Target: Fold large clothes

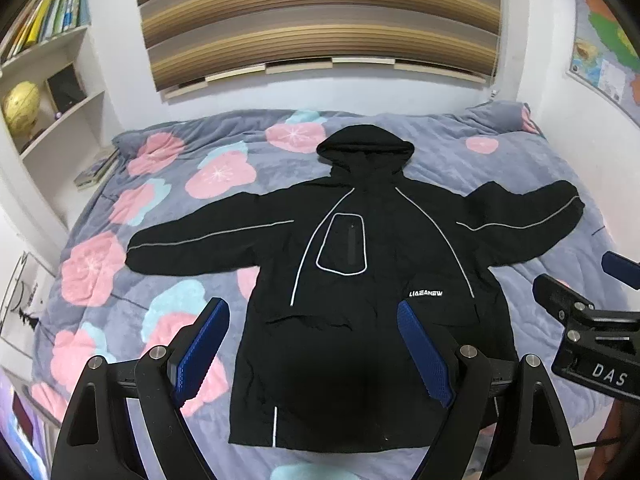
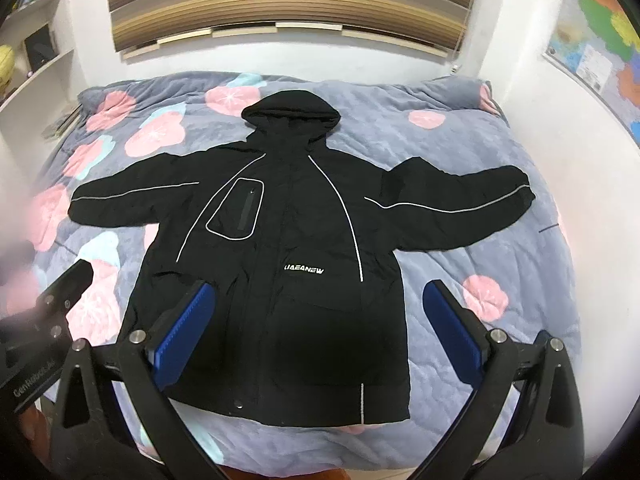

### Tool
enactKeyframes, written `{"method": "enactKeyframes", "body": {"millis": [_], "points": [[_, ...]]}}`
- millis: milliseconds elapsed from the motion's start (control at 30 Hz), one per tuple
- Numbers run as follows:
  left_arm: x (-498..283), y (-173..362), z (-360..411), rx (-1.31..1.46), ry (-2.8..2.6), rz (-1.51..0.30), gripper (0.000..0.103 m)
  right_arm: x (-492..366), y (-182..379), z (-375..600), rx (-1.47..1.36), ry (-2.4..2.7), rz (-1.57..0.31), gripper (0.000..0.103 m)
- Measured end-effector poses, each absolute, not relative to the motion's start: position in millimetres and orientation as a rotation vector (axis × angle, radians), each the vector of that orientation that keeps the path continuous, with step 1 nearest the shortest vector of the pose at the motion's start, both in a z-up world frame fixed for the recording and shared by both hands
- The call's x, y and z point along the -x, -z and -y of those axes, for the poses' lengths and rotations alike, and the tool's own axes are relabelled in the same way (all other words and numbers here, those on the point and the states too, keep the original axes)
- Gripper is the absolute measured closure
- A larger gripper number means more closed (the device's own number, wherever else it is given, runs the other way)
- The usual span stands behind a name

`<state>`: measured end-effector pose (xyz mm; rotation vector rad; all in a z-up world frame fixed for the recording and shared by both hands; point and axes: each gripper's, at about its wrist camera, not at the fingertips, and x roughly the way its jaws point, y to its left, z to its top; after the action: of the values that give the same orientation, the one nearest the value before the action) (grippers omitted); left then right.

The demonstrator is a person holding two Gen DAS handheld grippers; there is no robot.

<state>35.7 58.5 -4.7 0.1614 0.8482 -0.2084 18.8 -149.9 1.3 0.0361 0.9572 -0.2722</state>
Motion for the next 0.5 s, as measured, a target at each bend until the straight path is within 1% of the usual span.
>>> {"method": "enactKeyframes", "body": {"millis": [500], "points": [[-63,20,-80,-0.249,0.280,-0.822,0.016,-30,10,114,-0.075,0.297,-0.968,0.002]]}}
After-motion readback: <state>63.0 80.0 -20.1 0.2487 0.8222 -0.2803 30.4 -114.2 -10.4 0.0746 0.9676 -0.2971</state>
